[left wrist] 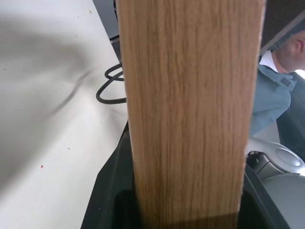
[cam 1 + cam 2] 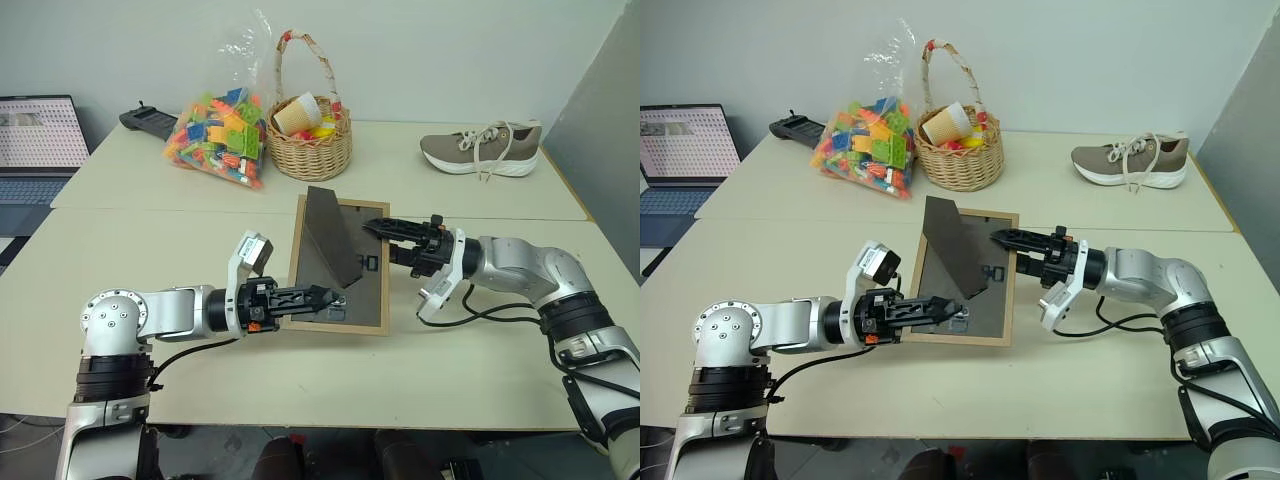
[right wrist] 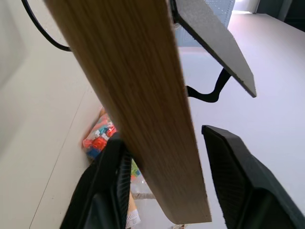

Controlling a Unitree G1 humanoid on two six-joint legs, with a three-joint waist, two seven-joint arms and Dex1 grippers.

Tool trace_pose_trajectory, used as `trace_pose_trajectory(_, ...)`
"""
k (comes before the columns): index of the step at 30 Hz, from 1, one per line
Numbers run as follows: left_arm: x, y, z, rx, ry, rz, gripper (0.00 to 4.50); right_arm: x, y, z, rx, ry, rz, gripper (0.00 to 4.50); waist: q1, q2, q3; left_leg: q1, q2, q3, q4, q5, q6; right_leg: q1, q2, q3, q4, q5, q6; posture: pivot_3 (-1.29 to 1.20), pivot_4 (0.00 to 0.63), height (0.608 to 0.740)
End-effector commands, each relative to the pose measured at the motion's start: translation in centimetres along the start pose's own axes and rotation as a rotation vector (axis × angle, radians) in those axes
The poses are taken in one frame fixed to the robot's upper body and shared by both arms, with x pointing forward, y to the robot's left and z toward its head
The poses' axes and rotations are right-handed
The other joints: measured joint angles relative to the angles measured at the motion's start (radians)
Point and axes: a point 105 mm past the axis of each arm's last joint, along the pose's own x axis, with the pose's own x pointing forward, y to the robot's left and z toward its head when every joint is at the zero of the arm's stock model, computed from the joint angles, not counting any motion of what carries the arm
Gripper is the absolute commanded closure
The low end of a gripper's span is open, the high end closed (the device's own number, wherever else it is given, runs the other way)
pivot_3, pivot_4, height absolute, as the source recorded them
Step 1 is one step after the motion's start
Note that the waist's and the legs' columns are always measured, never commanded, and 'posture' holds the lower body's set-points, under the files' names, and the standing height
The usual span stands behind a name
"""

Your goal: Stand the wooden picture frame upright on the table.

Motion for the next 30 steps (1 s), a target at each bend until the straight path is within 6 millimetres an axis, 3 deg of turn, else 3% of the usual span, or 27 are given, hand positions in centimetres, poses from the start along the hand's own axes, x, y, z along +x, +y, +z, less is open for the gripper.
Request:
trace_pose_trajectory(1, 0.4, -0.3, -0.1, 0.043, -0.002, 0.016, 3.27, 0.1, -1.9, 0.4, -0.044, -0.042, -0.059, 2.87, 0.001, 0.000, 0.000, 0.000, 0.000, 0.000, 0.000, 0.000, 0.000, 0.000, 0.000, 0.000, 0.000, 0.000, 0.000, 0.00, 0.150, 0.740)
trace_pose_trajectory(2, 0.3, -0.4, 0.1, 0.045, -0.022, 0.014, 2.58, 0.1, -1.9, 0.5, -0.041, -0.048, -0.058, 2.91, 0.000, 0.000, 0.000, 0.000, 0.000, 0.000, 0.000, 0.000, 0.000, 0.000, 0.000, 0.000, 0.000, 0.000, 0.000, 0.00, 0.150, 0.740)
trace_pose_trajectory(8, -1.0, -0.8, 1.3, 0.049, -0.094, 0.024, 1.40, -0.6, -2.0, 0.0, 0.040, -0.046, -0.076, 3.20, -0.001, 0.000, 0.000, 0.000, 0.000, 0.000, 0.000, 0.000, 0.000, 0.000, 0.000, 0.000, 0.000, 0.000, 0.000, 0.00, 0.150, 0.740)
trace_pose_trajectory(12, -3.8, -1.1, 3.0, 0.097, -0.220, 0.121, 0.59, -1.2, -1.4, -0.6, 0.231, -0.001, -0.104, 3.20, -0.004, 0.000, 0.000, 0.000, 0.000, 0.000, 0.000, 0.000, 0.000, 0.000, 0.000, 0.000, 0.000, 0.000, 0.000, 0.00, 0.150, 0.740)
trace_pose_trajectory(15, -6.4, -1.3, 3.8, 0.239, -0.287, 0.296, 0.05, -0.2, 0.4, -0.7, 0.613, 0.048, -0.076, 3.20, -0.007, -0.001, 0.000, 0.001, 0.002, 0.000, 0.000, 0.000, 0.001, 0.001, 0.000, 0.000, 0.000, 0.000, 0.000, 0.00, 0.150, 0.740)
trace_pose_trajectory(18, -7.1, -1.9, 3.5, 0.371, -0.291, 0.405, 0.00, 1.5, 0.9, -0.8, 0.975, 0.028, -0.078, 3.20, -0.008, -0.001, 0.001, 0.001, 0.004, -0.002, -0.001, -0.001, 0.002, 0.001, -0.001, -0.001, -0.001, 0.000, 0.000, 0.00, 0.150, 0.740)
trace_pose_trajectory(22, -7.4, -0.9, 2.6, 0.564, -0.243, 0.604, 0.00, 3.6, 2.0, -1.5, 1.421, 0.015, -0.061, 3.21, -0.003, -0.001, 0.001, 0.001, 0.003, -0.003, -0.001, -0.001, 0.003, 0.002, -0.004, -0.003, 0.000, 0.000, 0.000, 0.00, 0.150, 0.740)
trace_pose_trajectory(24, -7.2, -0.8, 2.3, 0.628, -0.245, 0.622, 0.00, 4.2, 3.1, -1.8, 1.590, 0.023, -0.026, 3.21, 0.001, 0.000, 0.001, 0.001, 0.002, -0.003, -0.001, 0.000, 0.002, 0.002, -0.004, -0.004, -0.001, 0.000, 0.000, 0.00, 0.150, 0.740)
trace_pose_trajectory(30, -6.9, 0.8, 0.6, 0.719, -0.166, 0.656, 0.00, 5.0, 7.6, -1.8, 1.869, 0.086, 0.041, 3.21, 0.017, -0.001, 0.001, 0.000, 0.000, -0.001, -0.001, -0.001, 0.004, 0.002, -0.003, -0.003, -0.003, 0.000, 0.000, 0.00, 0.150, 0.740)
